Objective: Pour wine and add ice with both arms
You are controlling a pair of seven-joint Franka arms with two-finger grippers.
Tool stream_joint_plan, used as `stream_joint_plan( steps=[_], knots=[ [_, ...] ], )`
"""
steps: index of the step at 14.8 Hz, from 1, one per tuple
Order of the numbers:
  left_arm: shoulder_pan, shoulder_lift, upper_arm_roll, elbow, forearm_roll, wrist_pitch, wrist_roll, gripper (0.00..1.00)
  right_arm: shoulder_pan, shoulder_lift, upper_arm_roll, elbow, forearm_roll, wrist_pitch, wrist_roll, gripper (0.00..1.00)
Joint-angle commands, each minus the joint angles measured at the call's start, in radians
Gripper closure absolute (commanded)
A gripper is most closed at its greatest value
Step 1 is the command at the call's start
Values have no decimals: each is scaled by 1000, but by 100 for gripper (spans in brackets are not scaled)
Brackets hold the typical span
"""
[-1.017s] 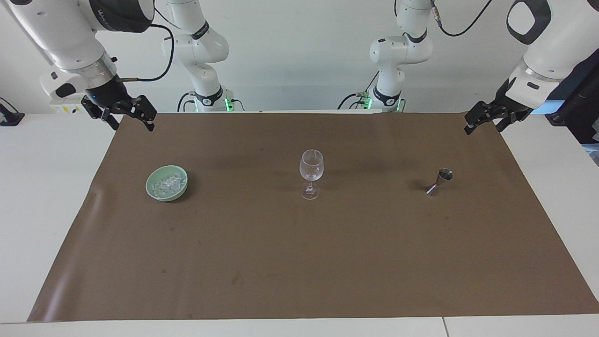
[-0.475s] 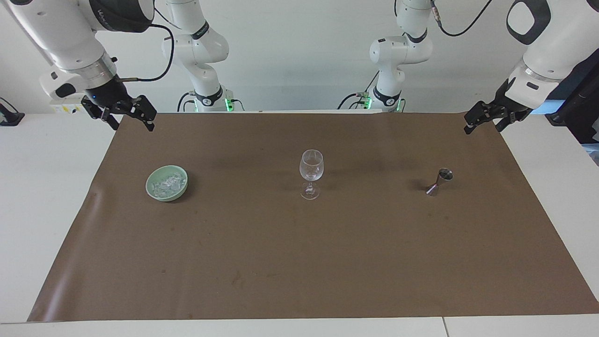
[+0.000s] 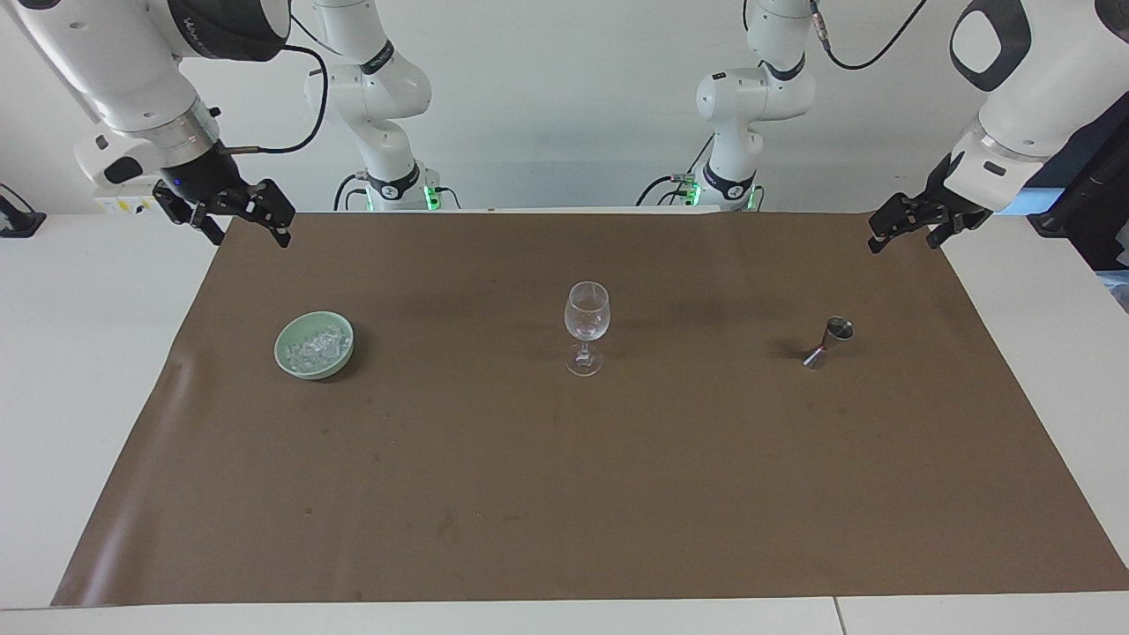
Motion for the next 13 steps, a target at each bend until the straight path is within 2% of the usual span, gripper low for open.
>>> stream_joint_plan(
  steps=[1,8,10,13],
  knots=[
    [7,23,5,-33,-42,54,-4,0,-12,-15,5,-16,13,8,-16,0],
    [7,238,9,97,-39,61,-41,0,-12,-15,5,-16,15,8,-16,0],
    [8,282,17,125,-49,69,-221,0,-12,-15,5,-16,15,8,-16,0],
    [85,293,36,113,-192,104,-521,0,-12,-15,5,-16,13,8,-16,0]
  ],
)
